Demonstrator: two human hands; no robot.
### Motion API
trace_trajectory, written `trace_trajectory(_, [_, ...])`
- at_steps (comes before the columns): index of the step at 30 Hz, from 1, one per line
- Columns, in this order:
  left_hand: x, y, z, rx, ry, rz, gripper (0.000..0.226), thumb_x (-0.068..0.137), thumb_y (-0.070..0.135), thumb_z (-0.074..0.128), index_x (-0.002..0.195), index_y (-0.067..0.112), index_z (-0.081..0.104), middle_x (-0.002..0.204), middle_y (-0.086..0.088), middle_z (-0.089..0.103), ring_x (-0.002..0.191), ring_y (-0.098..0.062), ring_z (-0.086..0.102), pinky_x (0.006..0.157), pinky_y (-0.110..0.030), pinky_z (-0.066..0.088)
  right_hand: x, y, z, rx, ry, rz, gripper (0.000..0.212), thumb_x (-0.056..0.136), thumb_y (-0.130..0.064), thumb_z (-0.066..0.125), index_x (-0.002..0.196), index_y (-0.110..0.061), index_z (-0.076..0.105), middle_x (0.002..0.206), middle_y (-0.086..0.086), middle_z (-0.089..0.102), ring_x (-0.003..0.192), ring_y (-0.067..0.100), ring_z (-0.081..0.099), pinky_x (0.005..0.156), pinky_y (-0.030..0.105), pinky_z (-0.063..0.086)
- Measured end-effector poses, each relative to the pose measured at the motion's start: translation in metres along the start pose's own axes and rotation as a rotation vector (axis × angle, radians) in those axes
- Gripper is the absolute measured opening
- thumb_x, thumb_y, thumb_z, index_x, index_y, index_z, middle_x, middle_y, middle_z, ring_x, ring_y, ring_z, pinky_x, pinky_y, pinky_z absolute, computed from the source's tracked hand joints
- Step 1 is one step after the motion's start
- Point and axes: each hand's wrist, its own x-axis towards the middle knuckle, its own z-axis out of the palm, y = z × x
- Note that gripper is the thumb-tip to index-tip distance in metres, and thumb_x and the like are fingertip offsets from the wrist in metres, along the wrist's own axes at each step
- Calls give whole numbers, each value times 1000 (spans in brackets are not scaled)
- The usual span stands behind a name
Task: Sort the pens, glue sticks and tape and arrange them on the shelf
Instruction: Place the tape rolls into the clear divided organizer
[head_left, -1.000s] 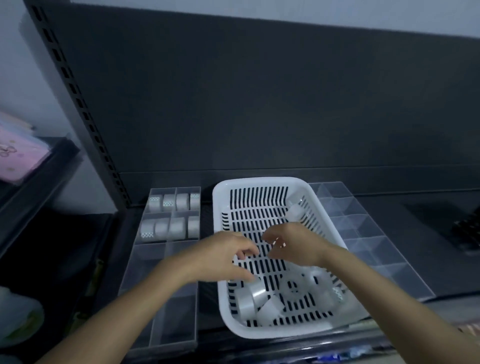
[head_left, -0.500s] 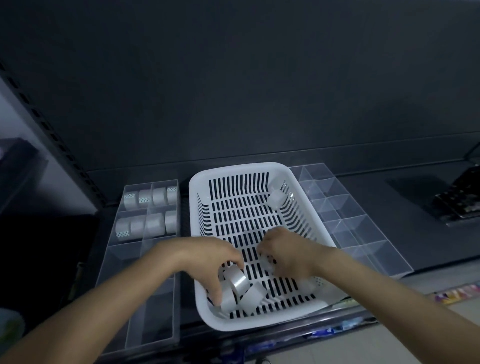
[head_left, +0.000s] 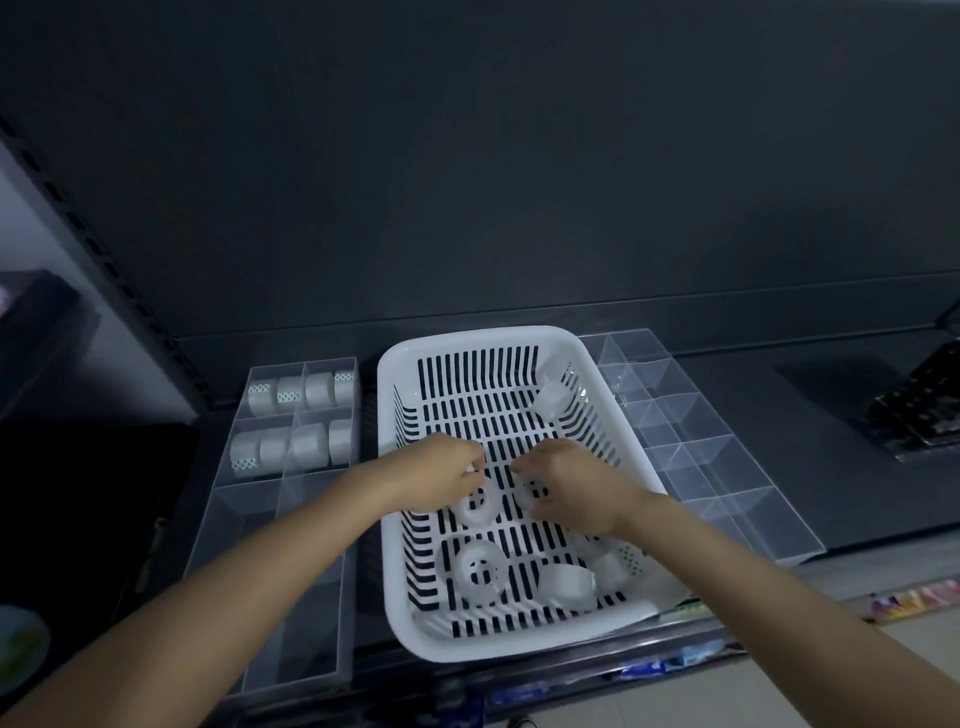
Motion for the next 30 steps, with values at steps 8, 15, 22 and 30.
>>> trace_trajectory(8, [-1, 3, 6, 92, 37, 2, 36, 90, 23, 58, 125, 12, 54, 122, -4, 53, 103, -19, 54, 88, -35, 48, -8, -2, -6, -9, 61, 27, 39, 84, -20, 64, 120, -8, 57, 118, 8, 61, 111, 25, 53, 98, 36, 42])
trace_trajectory(15, [-31, 15, 13, 97, -36, 216, 54, 81, 37, 70, 131, 31, 50, 119, 12, 44, 109, -5, 40, 94, -27, 43, -7, 8, -6, -52, -47, 81, 52, 82, -10, 62, 131, -14, 47, 127, 7, 51, 123, 26, 41, 107, 38, 35])
trace_trajectory(22, [-34, 18, 29, 258, -158, 241, 58, 79, 35, 70, 132, 33, 46, 122, 7, 49, 111, -11, 42, 91, -36, 47, -2, 4, -11, -171, -27, 140, 42, 79, 13, 43, 116, -6, 52, 114, 13, 51, 116, 30, 41, 96, 38, 44])
trace_trajectory(30, [-31, 7, 0, 87, 251, 99, 42, 81, 30, 63, 121, 23, 53, 110, 8, 52, 99, -10, 51, 86, -29, 47, 3, 3, -22, -218, 32, 196, 26, 79, 9, 45, 97, -7, 55, 111, 14, 49, 96, 28, 52, 85, 35, 49])
